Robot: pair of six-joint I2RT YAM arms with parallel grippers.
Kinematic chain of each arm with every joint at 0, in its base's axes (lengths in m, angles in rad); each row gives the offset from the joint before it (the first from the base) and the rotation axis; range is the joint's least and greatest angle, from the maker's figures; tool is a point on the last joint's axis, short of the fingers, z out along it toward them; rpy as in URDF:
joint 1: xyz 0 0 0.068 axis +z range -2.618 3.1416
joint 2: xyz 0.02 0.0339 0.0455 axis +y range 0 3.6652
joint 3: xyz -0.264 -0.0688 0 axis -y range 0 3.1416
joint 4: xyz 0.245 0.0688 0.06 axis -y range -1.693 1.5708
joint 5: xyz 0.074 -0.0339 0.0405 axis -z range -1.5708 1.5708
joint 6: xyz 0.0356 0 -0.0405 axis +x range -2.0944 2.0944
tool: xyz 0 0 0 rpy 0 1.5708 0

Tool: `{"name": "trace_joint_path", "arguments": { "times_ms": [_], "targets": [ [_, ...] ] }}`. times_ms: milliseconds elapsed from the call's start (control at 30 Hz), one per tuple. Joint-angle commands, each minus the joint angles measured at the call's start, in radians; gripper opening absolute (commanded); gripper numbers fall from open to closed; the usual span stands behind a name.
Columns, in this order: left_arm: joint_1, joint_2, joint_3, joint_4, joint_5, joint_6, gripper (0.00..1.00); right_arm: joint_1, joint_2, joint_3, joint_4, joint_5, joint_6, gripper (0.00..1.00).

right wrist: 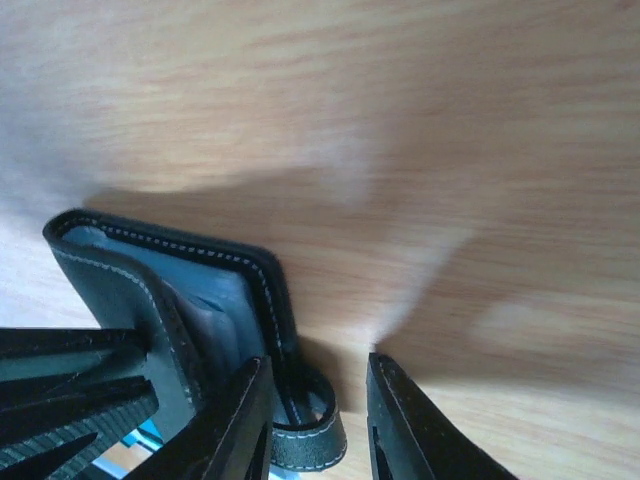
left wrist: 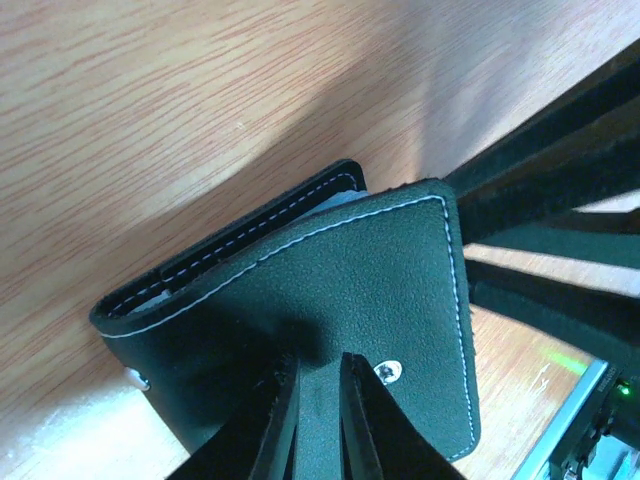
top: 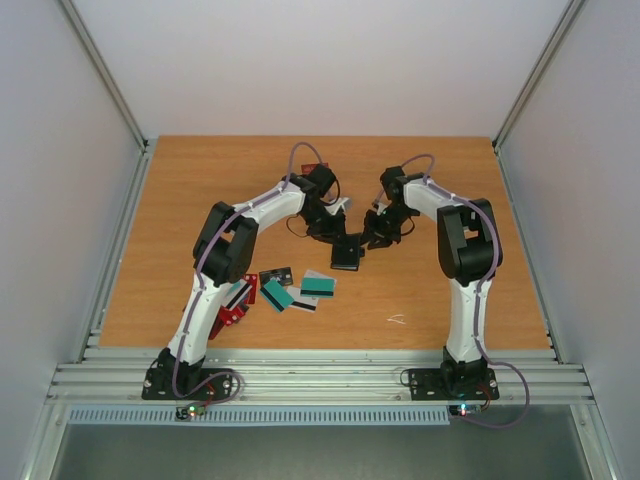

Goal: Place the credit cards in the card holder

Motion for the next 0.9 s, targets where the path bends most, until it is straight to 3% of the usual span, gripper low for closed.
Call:
{"name": "trace_joint_path", "arguments": {
  "times_ms": [0,267,600,767,867],
  "targets": [
    [-0.018,0.058,0.022,-0.049,-0.055,0.028,0.15,0.027,0.026,0.024,-0.088,-0.045,-0.081,0.29],
    [-0.018,0.072,0.048,-0.084,-0.104,0.028,0.14,0.027,-0.003,-0.016,-0.23,-0.114,-0.227,0.27],
    [-0.023,0.052,0.046,-0.093,-0.117,0.027,0.14,0.008,-0.003,-0.04,-0.147,-0.112,-0.172,0.13],
    [-0.028,0.008,0.041,-0.111,-0.117,0.026,0.2,0.007,0.019,-0.02,-0.136,-0.194,-0.156,0.12],
    [-0.029,-0.038,0.031,-0.132,-0.13,0.032,0.28,0.007,0.02,-0.022,-0.123,-0.218,-0.14,0.12]
  ]
}}
